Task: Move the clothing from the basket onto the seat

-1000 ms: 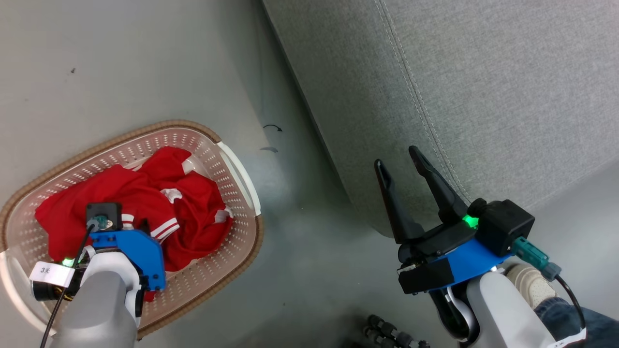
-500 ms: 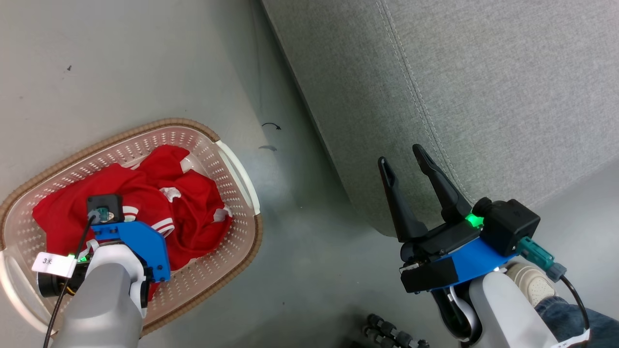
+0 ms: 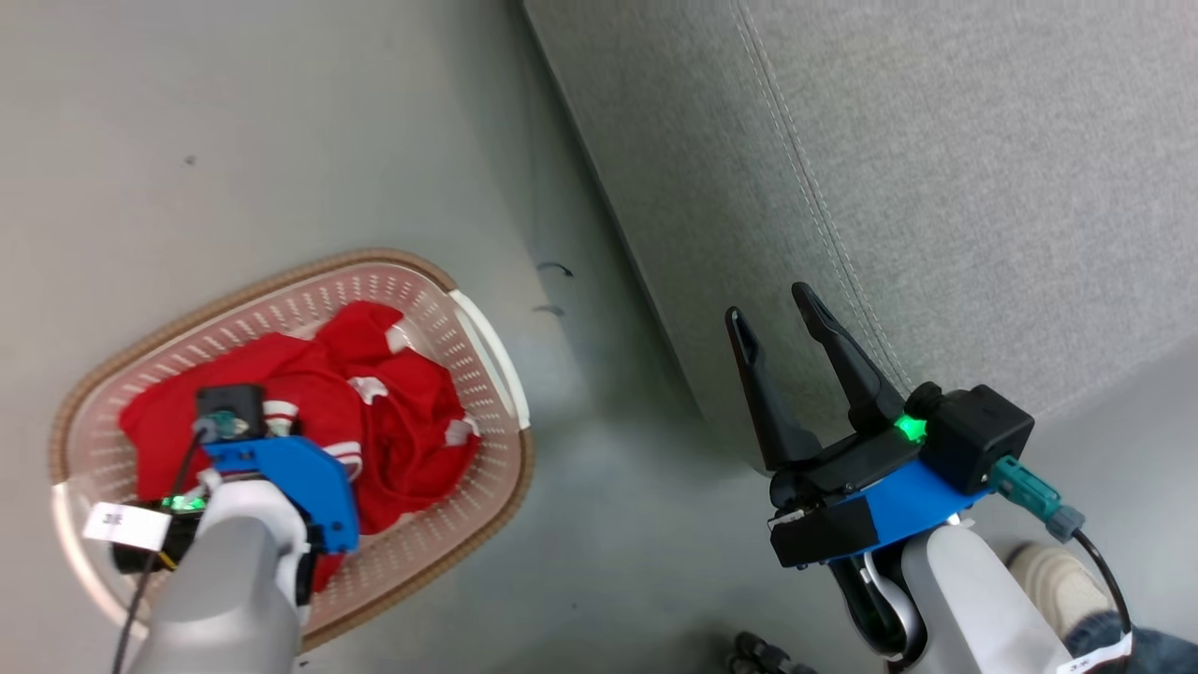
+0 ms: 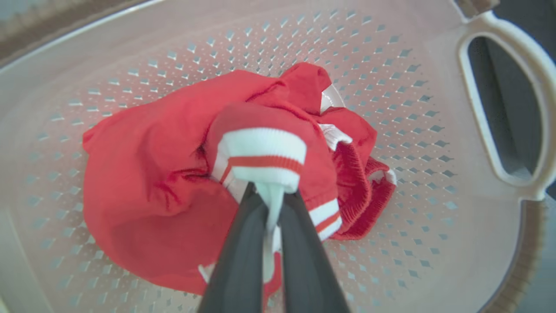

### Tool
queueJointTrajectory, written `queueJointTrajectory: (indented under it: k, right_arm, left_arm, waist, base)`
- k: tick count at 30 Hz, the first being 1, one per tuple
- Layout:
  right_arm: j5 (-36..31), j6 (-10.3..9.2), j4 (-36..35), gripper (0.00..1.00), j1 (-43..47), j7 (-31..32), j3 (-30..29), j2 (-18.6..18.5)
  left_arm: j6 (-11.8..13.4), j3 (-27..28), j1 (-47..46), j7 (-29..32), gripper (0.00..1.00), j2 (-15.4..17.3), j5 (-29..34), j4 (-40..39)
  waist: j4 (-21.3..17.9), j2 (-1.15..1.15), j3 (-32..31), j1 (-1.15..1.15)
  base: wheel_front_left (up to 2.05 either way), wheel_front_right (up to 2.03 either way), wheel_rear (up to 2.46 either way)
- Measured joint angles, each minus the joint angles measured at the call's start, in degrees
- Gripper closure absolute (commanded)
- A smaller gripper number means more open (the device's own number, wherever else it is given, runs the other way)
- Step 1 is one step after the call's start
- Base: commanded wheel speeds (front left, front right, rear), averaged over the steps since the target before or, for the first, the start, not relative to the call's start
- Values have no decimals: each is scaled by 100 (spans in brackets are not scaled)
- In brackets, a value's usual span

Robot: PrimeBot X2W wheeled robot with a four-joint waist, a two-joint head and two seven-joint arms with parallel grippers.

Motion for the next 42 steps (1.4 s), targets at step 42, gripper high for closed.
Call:
queueJointTrajectory:
  k: [42]
  right_arm:
    - [-768, 0, 593, 0, 957, 442, -509, 3]
  left_arm:
    - [-633, -3205, -83, -786, 100, -616, -1657, -2560]
  waist:
    - [2239, 0, -3493, -1]
  base:
    - [0, 0, 0]
